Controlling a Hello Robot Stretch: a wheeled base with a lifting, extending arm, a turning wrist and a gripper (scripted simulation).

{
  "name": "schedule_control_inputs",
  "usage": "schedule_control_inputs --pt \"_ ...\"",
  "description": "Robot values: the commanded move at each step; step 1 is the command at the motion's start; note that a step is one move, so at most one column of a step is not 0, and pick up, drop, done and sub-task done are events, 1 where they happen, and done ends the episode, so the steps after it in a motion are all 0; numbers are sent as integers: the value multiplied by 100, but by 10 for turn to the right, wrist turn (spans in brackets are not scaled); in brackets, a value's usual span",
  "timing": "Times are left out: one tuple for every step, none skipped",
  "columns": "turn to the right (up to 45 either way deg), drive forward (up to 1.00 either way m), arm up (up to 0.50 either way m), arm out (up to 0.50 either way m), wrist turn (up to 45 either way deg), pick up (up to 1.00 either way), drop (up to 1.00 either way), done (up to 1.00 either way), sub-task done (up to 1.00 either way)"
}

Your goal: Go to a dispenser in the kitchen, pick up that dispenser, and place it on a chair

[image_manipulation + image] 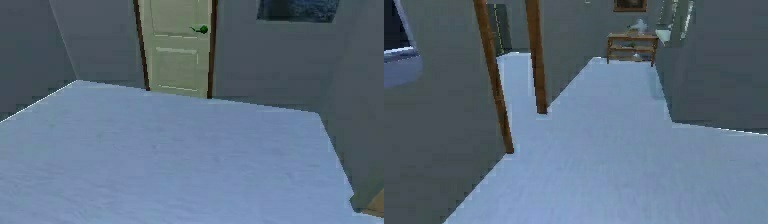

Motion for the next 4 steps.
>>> schedule_control_inputs --pt "0 100 0 0 0 0 0 0 0" --pt "0 80 0 0 0 0 0 0 0" --pt "-450 0 0 0 0 0 0 0 0" --pt "-90 0 0 0 0 0 0 0 0"
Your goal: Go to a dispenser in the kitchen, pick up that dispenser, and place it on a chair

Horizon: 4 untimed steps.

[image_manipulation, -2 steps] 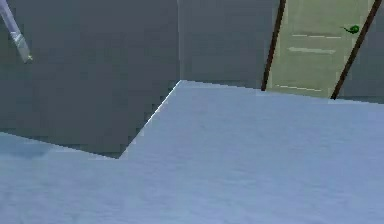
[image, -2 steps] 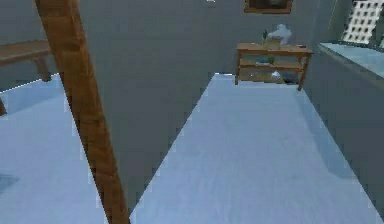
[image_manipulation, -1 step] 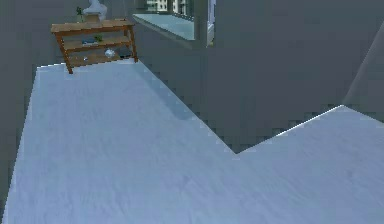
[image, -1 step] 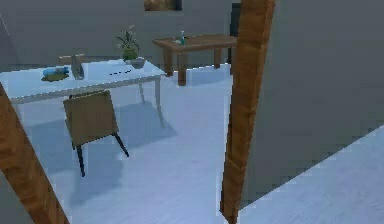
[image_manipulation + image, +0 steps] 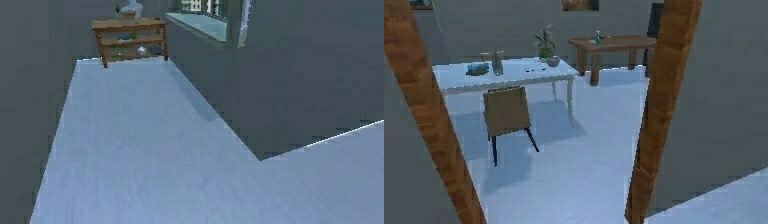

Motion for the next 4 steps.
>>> schedule_control_inputs --pt "0 90 0 0 0 0 0 0 0" --pt "-390 0 0 0 0 0 0 0 0" --pt "0 5 0 0 0 0 0 0 0" --pt "450 0 0 0 0 0 0 0 0"
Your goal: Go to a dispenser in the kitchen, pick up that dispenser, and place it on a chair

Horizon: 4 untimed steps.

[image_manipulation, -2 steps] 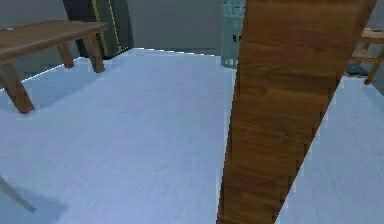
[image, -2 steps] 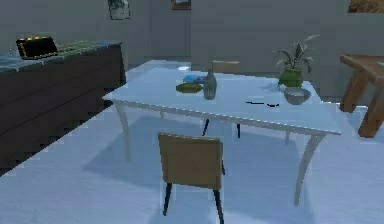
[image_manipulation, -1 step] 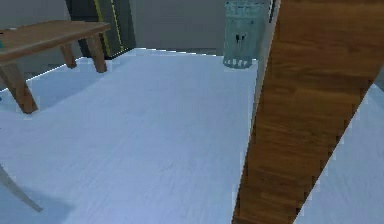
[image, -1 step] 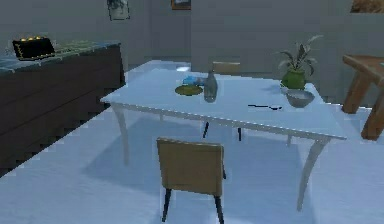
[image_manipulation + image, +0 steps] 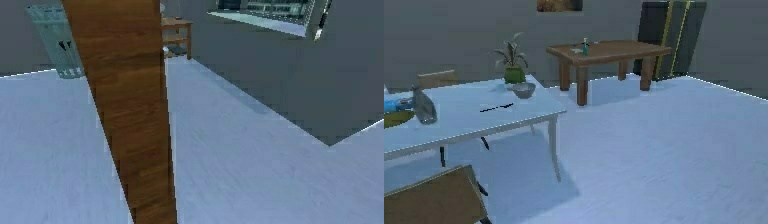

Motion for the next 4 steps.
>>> schedule_control_inputs --pt "120 0 0 0 0 0 0 0 0" --pt "0 100 0 0 0 0 0 0 0" --pt "0 35 0 0 0 0 0 0 0" --pt "-150 0 0 0 0 0 0 0 0"
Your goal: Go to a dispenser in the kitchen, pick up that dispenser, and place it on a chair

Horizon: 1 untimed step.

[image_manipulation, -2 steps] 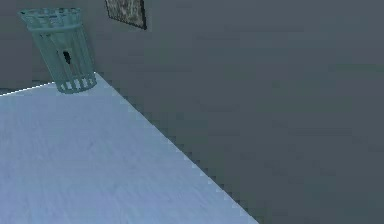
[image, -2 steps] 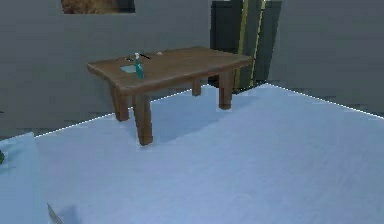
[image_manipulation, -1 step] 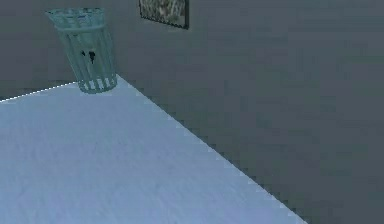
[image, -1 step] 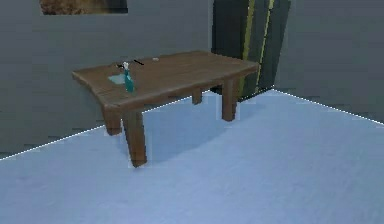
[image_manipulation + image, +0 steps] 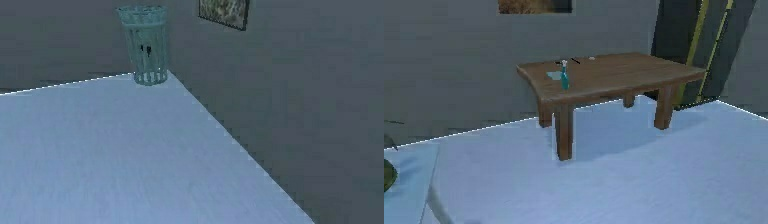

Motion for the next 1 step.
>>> schedule_control_inputs --pt "0 80 0 0 0 0 0 0 0"
